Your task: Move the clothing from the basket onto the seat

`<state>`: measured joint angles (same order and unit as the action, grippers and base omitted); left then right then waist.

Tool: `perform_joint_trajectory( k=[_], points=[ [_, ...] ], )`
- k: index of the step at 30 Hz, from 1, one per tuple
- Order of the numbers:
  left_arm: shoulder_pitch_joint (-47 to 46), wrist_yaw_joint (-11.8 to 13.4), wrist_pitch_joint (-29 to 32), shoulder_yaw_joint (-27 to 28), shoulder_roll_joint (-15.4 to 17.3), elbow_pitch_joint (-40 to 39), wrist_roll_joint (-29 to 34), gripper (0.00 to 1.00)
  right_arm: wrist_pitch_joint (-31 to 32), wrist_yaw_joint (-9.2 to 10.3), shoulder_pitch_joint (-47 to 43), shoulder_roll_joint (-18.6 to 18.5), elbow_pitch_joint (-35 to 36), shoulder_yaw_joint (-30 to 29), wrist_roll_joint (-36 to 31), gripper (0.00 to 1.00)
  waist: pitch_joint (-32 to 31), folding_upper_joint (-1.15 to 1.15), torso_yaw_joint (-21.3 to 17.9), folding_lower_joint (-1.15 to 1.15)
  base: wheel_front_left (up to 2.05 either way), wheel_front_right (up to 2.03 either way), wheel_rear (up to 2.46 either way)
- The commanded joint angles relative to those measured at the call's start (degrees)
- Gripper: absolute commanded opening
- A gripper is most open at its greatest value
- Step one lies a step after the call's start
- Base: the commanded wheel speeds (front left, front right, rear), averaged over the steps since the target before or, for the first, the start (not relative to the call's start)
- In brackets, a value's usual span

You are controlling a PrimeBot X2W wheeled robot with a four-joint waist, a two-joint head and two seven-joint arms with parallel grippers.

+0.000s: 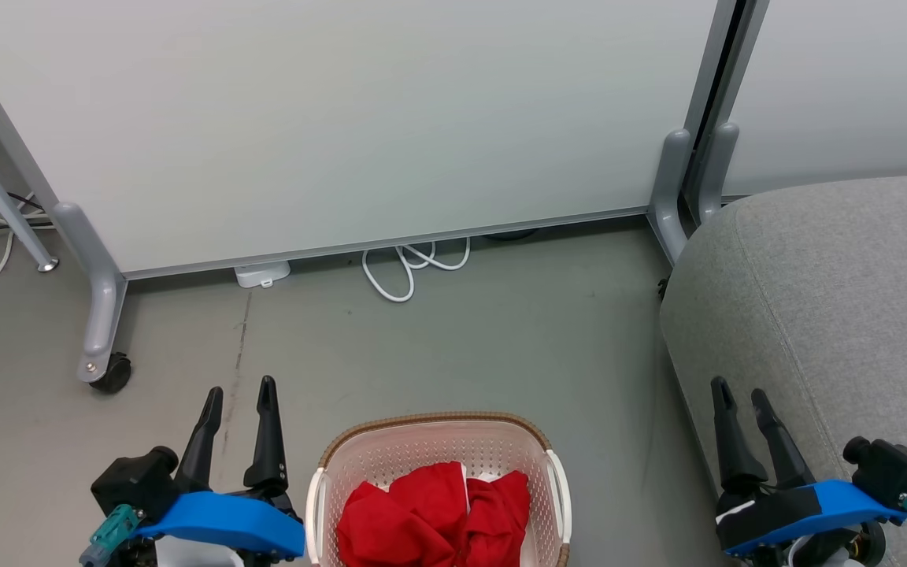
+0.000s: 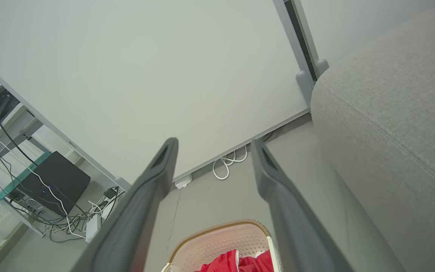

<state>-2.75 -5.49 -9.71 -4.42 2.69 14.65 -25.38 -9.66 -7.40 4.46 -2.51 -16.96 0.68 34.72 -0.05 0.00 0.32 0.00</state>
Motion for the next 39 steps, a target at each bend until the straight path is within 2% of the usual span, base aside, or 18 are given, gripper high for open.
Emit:
perform_joint_trajectory(
  k=[1,22,39],
  points=[
    [-1.2,-0.2,-0.6,-0.3,0.3,-0.2,1.9,1.0,-0.7,-0.1,1.2,-0.4,0.2,0.3,-1.6,1.0,0.0,0.0,0.0,0.0,0.0,0.0,0.0],
    [-1.3,-0.3,-3.1,-1.1,0.3,1.2,11.7,1.0,-3.2,-0.12,1.3,-0.5,-1.4,0.3,-12.2,1.0,-0.5,0.0,0.1,0.0,0.0,0.0,0.0],
    [-1.6,-0.5,-5.0,-1.7,0.3,3.1,15.3,1.0,-4.4,-0.14,1.0,-0.5,-1.4,0.7,-19.2,1.0,-0.4,0.0,0.4,0.0,0.0,0.0,0.0]
  ],
)
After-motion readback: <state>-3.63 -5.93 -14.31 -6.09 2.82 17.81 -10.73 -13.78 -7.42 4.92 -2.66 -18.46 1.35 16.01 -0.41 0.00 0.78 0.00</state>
